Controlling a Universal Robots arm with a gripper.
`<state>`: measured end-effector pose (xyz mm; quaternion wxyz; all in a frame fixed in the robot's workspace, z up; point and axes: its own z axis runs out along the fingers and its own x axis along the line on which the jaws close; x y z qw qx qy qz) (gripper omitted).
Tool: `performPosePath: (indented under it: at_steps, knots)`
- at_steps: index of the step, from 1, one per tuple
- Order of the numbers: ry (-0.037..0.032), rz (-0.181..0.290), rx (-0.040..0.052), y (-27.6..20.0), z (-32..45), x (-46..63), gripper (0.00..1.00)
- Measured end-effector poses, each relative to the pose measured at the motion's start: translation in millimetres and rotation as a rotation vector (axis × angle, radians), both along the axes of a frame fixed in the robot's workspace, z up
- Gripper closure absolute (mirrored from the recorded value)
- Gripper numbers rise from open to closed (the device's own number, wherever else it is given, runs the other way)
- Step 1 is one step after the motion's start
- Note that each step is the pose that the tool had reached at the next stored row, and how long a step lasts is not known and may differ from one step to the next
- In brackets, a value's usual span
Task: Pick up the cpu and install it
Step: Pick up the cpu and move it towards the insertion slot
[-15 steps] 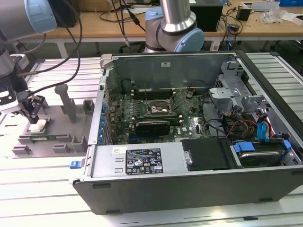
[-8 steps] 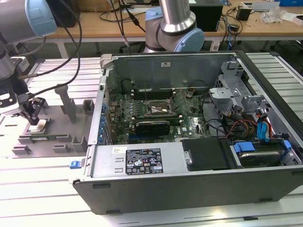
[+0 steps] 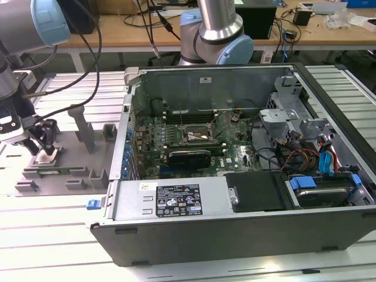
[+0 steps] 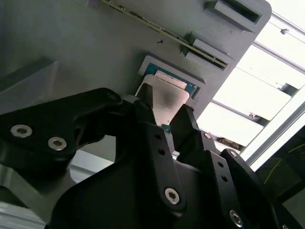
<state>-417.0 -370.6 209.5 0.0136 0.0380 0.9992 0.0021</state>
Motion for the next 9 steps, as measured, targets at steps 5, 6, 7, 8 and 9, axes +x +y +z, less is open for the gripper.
performPosePath:
  at_steps: [5,6,7,8,9]
  knots:
    - [-0.0002,0.0,0.0001,0.0,-0.5,-0.2,0.34]
    - [-0.0002,0.0,-0.0001,0.0,-3.3,-0.2,0.34]
    - [-0.0006,0.0,0.0,0.0,-7.2,-0.1,0.34]
    - [-0.0006,0.0,0.0,0.0,-11.1,-0.1,0.34]
    - [-0.0005,0.0,0.0,0.0,-12.6,-0.1,0.34]
